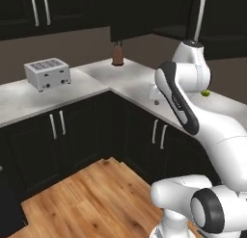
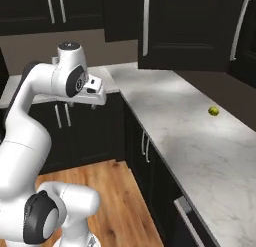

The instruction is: Close all open cabinet doors.

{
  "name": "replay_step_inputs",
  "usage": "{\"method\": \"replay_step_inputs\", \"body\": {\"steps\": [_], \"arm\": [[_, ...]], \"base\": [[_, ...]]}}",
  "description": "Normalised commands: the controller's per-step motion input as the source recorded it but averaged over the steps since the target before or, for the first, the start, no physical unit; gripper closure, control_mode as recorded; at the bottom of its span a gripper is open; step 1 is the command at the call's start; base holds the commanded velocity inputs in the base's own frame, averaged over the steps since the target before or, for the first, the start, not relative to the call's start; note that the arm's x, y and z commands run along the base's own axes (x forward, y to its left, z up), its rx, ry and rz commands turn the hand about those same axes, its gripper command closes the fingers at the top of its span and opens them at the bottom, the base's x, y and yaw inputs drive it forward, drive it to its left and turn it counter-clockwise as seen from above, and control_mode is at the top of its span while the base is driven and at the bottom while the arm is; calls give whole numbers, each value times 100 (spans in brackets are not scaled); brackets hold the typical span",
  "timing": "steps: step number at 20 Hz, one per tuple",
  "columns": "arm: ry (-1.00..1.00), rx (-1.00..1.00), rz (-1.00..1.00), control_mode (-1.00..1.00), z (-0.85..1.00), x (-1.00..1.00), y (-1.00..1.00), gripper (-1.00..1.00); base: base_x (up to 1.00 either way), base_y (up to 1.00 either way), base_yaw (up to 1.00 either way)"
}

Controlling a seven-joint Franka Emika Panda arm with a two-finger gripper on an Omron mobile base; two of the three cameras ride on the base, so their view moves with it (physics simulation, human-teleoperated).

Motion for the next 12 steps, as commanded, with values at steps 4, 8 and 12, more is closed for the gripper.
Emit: {"method": "replay_step_inputs", "body": {"steps": [4, 8, 12], "arm": [[0, 0, 0, 100, 0, 0, 0, -100], [0, 0, 0, 100, 0, 0, 0, -100], [0, 0, 0, 100, 0, 0, 0, -100]], "base": [[46, 51, 0], [45, 47, -4], [43, 43, -40]]}}
